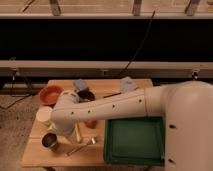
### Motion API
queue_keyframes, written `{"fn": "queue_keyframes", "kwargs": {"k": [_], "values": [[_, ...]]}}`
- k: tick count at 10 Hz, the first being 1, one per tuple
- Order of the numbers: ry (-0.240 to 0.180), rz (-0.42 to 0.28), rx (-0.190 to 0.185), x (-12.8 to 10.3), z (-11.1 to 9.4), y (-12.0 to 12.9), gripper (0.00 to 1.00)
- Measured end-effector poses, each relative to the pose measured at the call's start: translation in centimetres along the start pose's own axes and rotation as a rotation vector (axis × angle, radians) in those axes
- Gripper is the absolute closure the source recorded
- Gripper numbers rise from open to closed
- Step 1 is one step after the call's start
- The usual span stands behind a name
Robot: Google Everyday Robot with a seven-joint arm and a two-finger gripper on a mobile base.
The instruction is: Stack cups on top of each other
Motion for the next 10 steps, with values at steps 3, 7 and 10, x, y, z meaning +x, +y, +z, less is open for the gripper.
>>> {"fn": "queue_keyframes", "kwargs": {"k": [3, 7, 10], "values": [[-0.012, -0.012, 0.009, -0.3, 1.7, 0.3, 0.22], [-0.027, -0.037, 0.019, -0.9, 2.5, 0.3, 0.22], [-0.034, -0.054, 0.016, -1.3, 2.9, 0.5, 0.22]]}}
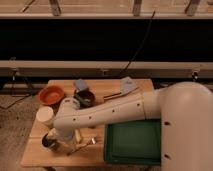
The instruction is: Stack cups on top of each other
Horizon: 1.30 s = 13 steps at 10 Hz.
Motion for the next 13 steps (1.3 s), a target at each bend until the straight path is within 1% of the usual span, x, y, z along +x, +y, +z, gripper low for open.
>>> {"fn": "queue_keyframes", "kwargs": {"k": [4, 6, 10, 12, 13], "values": [[-0.016, -0.008, -0.028, 0.3, 1.5, 0.2, 0.23], [-0.021, -0.015, -0.040, 0.3, 2.1, 0.1, 0.39], [-0.017, -0.015, -0.046, 0.5, 2.2, 0.0, 0.81], [-0.011, -0.011, -0.041, 0.5, 1.9, -0.1, 0.98], [-0.006, -0.002, -0.034, 0.7, 1.2, -0.1, 1.00]]}}
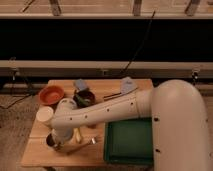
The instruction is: Stack cups on top of each other
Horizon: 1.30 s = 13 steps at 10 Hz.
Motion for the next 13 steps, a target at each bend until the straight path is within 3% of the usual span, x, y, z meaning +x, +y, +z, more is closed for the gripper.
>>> {"fn": "queue_keyframes", "kwargs": {"k": [3, 7, 10, 13], "values": [[0.027, 0.032, 0.047, 1.5, -3.2, -0.3, 1.00], [0.115, 0.063, 0.108, 5.6, -9.6, -1.2, 1.00], [0.172, 0.070, 0.126, 7.3, -13.0, -1.8, 1.00], [0.197, 0.053, 0.138, 8.1, -15.4, -3.2, 1.00]]}}
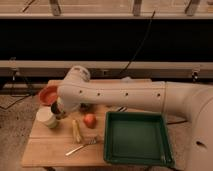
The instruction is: Stack cups on top of each other
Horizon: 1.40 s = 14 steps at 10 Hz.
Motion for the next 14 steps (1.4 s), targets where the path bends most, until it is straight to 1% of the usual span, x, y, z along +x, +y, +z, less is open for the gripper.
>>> {"fn": "queue_keyframes", "kwargs": {"k": [2, 4, 7, 9, 11, 12, 13, 14], "values": [[-0.006, -0.025, 0.005, 0.4, 0.3, -1.9, 1.00], [-0.016, -0.056, 0.007, 0.5, 1.1, -4.3, 1.00], [-0.043, -0.094, 0.013, -0.1, 2.3, -6.7, 1.00], [-0.069, -0.119, 0.015, -1.1, 3.0, -7.9, 1.00], [-0.082, -0.131, 0.009, -1.5, 4.0, -8.1, 0.86], [-0.090, -0.135, 0.005, -1.8, 4.5, -8.2, 0.77], [-0.099, -0.134, -0.002, -1.9, 5.4, -7.9, 0.65], [-0.102, -0.131, -0.006, -1.9, 5.9, -7.6, 0.57]]}}
